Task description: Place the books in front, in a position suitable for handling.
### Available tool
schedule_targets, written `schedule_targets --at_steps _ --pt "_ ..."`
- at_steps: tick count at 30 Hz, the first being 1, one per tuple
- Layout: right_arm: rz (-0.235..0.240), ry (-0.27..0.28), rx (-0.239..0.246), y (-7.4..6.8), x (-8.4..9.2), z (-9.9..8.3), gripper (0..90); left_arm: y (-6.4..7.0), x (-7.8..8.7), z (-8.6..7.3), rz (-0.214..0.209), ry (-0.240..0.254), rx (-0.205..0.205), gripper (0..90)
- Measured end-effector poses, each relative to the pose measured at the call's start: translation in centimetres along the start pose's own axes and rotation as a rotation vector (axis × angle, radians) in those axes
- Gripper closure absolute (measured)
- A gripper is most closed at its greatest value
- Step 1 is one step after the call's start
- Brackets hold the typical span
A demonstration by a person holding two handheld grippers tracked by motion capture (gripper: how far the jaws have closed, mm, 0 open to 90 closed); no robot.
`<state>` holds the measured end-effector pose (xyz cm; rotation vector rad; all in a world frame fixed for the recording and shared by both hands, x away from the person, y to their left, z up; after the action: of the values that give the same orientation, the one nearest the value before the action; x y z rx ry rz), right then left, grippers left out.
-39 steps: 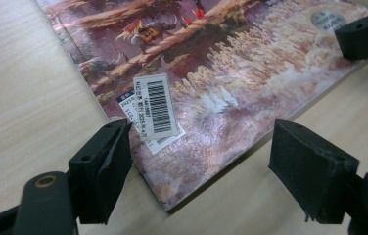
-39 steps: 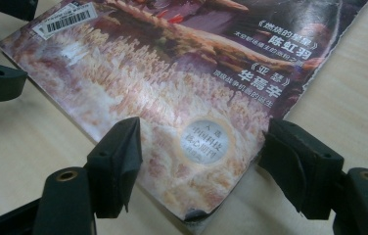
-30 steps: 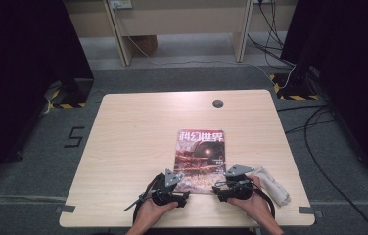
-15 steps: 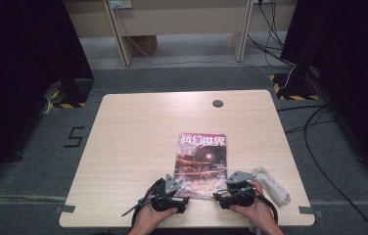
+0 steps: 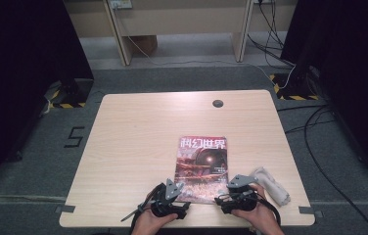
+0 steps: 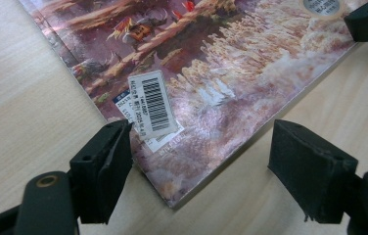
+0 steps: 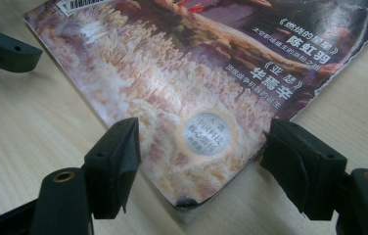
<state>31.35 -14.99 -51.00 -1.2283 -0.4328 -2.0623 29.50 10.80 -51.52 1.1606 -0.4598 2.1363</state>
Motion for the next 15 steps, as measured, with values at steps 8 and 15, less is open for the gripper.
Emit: schedule_targets --at_steps 8,15 --pt "0.007 -0.003 0.006 0.3 0.5 -0.7 29.7 1.1 0.3 -0.4 -0.033 0.005 -0.019 23.5" --pt "0.014 0.019 -0.026 1.0 1.1 -1.2 30.1 0.8 1.0 -0.2 -0.103 0.053 0.034 22.8"
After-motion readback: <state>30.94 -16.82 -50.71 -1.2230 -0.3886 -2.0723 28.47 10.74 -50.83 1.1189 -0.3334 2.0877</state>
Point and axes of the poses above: each handheld gripper's, and its own axes: x roughly backward along the jaws, z roughly out of its top, y roughly to its right, the point moved 1 cm from there along -x, roughly forward along the jaws, and after that the axes turned 11 degrees about -y, right-handed, at the moved point
